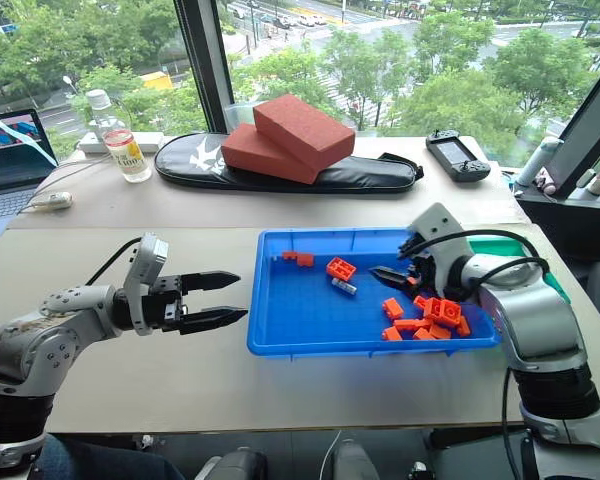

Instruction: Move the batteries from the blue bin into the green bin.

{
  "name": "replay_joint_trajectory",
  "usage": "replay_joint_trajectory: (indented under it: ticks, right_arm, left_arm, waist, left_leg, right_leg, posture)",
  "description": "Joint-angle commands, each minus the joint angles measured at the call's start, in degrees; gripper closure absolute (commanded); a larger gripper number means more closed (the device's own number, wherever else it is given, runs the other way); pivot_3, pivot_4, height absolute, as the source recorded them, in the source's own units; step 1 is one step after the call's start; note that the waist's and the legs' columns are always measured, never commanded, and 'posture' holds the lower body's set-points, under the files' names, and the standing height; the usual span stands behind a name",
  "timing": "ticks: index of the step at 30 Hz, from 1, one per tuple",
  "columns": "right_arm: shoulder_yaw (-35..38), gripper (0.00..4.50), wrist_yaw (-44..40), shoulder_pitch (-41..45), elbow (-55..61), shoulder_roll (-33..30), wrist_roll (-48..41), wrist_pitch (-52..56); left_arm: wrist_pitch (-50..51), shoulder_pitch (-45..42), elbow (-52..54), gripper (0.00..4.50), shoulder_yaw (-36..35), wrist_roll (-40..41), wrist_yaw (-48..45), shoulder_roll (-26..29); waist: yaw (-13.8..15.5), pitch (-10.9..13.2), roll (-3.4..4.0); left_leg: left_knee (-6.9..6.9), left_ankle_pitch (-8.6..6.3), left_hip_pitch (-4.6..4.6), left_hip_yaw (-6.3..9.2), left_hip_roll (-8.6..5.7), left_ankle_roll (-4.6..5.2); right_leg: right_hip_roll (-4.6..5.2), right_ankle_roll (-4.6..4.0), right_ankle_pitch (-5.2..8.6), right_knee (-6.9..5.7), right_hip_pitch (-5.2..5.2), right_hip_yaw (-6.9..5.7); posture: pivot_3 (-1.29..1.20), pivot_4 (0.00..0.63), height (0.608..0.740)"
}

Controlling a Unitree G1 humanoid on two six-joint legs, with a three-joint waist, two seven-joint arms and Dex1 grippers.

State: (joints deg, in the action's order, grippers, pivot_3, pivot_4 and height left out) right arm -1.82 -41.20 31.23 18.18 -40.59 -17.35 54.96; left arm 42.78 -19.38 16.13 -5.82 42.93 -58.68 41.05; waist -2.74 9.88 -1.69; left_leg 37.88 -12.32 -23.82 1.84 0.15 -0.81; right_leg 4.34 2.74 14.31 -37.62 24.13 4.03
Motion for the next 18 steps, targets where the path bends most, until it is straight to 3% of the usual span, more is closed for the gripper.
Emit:
replay_joint_trajectory:
  ticks: [1,12,15,18]
  right_arm:
    - [-4.86,0.41,-0.25,0.10,-2.30,1.95,0.58,-1.02]
    - [-10.76,0.41,-0.92,4.37,-17.37,5.58,5.75,-7.99]
    - [-11.32,1.16,-1.34,4.71,-18.02,6.19,6.15,-8.35]
    - [-11.80,2.18,-1.62,4.63,-18.01,6.99,6.51,-8.54]
  left_arm:
    - [0.04,0.09,2.04,0.00,-1.55,1.27,0.31,0.65]
    - [0.49,0.09,2.81,0.00,-1.75,1.99,0.77,0.93]
    - [0.42,0.17,2.86,0.00,-1.79,2.04,0.90,1.08]
    - [0.44,0.13,2.97,0.00,-1.81,2.25,1.12,1.05]
  waist:
    - [0.06,0.00,0.00]
    - [-0.12,0.00,0.00]
    - [-0.02,0.00,0.00]
    - [0.00,0.00,0.00]
  left_leg:
    - [0.00,0.00,-0.01,-0.01,-0.02,0.00]
    - [0.00,0.00,-0.01,-0.02,0.00,0.00]
    - [0.00,0.00,-0.01,-0.01,-0.01,0.00]
    - [0.00,0.00,-0.01,-0.01,-0.02,0.00]
  right_leg:
    - [0.02,0.00,0.00,0.00,0.02,0.00]
    - [0.00,0.00,0.00,-0.02,0.05,0.00]
    - [0.00,0.00,0.00,-0.02,0.05,0.01]
    - [0.02,0.00,0.00,-0.02,0.04,0.01]
  posture:
    - [0.00,0.150,0.740]
    - [0.00,0.150,0.740]
    - [0.00,0.150,0.740]
    - [0.00,0.150,0.740]
